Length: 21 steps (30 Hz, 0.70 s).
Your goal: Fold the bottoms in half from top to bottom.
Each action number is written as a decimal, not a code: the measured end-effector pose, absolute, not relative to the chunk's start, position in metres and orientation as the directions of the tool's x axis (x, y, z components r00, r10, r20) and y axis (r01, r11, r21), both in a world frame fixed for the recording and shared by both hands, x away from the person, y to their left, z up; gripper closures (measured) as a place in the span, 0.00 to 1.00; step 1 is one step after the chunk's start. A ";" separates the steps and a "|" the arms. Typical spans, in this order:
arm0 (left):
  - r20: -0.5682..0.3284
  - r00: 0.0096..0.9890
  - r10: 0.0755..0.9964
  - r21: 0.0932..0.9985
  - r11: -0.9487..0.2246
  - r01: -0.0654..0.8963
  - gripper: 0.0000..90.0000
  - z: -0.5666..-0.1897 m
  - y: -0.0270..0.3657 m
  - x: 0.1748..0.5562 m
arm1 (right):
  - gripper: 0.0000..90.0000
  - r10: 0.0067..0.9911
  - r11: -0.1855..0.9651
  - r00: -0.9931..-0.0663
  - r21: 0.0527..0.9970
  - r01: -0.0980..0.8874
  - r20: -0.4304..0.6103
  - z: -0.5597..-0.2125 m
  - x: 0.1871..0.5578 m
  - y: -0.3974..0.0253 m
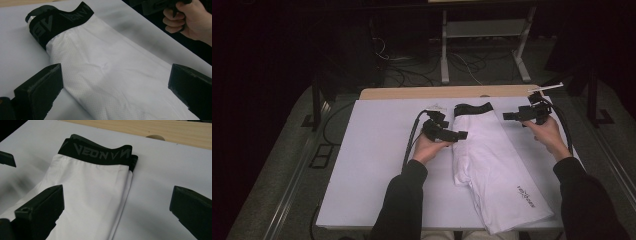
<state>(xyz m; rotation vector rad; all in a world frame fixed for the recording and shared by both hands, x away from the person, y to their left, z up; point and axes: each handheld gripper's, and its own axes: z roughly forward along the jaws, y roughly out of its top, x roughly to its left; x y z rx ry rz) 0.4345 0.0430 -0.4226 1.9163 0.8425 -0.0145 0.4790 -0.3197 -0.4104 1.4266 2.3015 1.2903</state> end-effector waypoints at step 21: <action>-0.411 0.702 0.581 0.751 -0.221 0.622 0.00 -0.434 0.057 0.457 | 0.00 0.784 0.220 -0.539 0.672 0.707 0.309 -0.421 0.493 -0.300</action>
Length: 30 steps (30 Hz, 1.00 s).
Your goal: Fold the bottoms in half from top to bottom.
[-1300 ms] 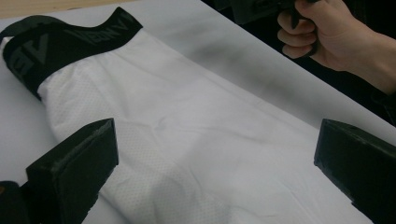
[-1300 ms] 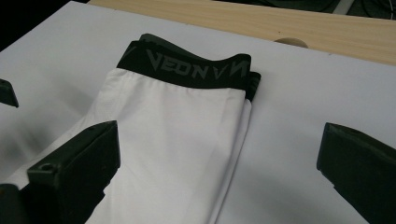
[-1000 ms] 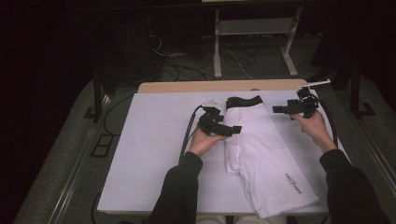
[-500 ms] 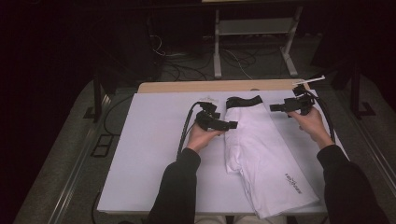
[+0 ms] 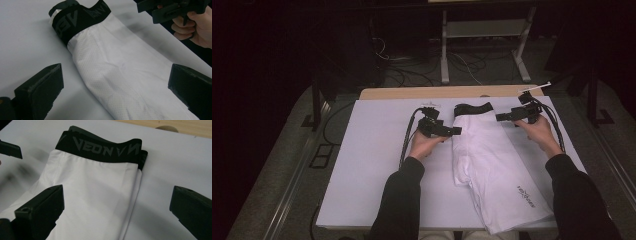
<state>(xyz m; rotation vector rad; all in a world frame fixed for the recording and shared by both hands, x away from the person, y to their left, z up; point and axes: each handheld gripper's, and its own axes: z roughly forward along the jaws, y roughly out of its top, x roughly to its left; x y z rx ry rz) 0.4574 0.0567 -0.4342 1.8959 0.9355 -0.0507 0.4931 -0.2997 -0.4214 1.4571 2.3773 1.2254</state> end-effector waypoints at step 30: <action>-0.467 0.644 0.606 0.689 -0.207 0.695 0.14 -0.457 0.046 0.486 | 0.22 0.772 0.246 -0.521 0.584 0.774 0.364 -0.434 0.509 -0.293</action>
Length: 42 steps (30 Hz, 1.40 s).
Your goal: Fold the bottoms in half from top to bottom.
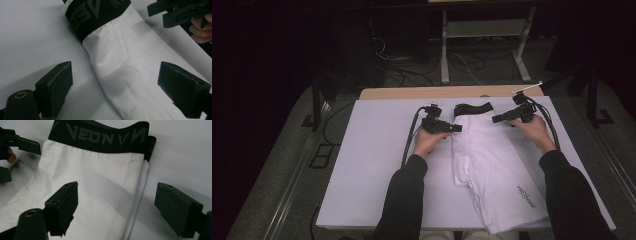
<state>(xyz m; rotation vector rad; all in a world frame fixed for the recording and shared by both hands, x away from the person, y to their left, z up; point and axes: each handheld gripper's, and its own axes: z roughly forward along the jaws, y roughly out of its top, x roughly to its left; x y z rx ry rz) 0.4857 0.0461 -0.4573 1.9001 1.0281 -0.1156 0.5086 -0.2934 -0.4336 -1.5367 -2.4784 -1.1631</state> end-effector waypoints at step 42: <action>-0.491 0.570 0.658 0.627 -0.187 0.756 0.91 -0.466 0.036 0.499 | 0.98 0.794 0.222 -0.485 0.567 0.793 0.368 -0.454 0.503 -0.296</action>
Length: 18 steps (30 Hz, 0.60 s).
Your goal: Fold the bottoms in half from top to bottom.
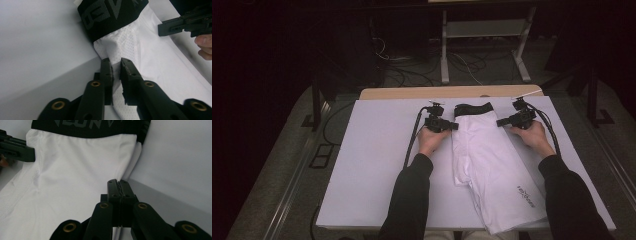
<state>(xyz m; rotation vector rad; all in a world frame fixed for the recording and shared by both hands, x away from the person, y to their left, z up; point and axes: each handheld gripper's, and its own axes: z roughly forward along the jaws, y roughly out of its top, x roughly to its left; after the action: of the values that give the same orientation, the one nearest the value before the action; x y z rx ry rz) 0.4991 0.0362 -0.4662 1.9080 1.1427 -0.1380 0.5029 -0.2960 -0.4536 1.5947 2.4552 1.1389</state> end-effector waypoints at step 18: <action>-0.495 0.604 0.625 0.655 -0.189 0.732 0.98 -0.449 0.039 0.492 | 0.98 0.763 0.190 -0.512 0.619 0.762 0.396 -0.438 0.490 -0.303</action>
<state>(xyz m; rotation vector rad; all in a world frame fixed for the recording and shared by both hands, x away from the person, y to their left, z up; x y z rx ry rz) 0.4925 0.0392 -0.4489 1.8928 1.0857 -0.1433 0.4899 -0.3030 -0.4375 1.5517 2.4223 1.2600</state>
